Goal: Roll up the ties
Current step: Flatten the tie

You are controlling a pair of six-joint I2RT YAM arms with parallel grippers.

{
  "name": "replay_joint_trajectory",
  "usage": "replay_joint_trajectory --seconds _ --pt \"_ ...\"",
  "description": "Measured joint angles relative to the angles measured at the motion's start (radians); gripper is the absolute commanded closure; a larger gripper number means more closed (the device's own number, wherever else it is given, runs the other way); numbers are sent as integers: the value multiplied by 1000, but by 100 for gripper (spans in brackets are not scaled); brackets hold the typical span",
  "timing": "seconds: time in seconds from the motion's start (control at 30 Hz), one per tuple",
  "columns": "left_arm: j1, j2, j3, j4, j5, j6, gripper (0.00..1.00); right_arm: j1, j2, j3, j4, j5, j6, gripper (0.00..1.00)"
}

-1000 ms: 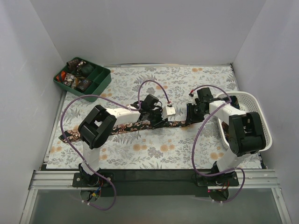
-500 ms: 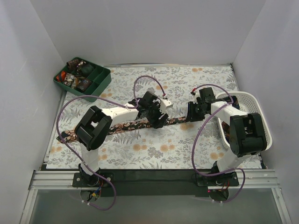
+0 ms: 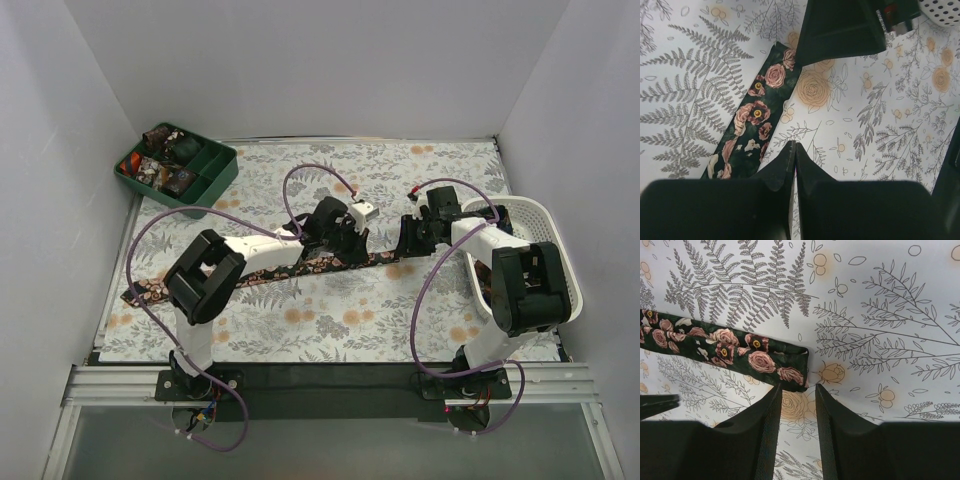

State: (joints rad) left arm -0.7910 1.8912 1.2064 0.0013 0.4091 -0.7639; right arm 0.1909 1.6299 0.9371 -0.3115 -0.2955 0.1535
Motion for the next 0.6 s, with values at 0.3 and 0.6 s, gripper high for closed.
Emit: replay_joint_trajectory --seconds 0.3,0.6 --pt "-3 137 8 35 -19 -63 100 0 15 1 18 -3 2 66" --pt "-2 142 19 45 -76 -72 100 0 31 1 31 -4 2 66"
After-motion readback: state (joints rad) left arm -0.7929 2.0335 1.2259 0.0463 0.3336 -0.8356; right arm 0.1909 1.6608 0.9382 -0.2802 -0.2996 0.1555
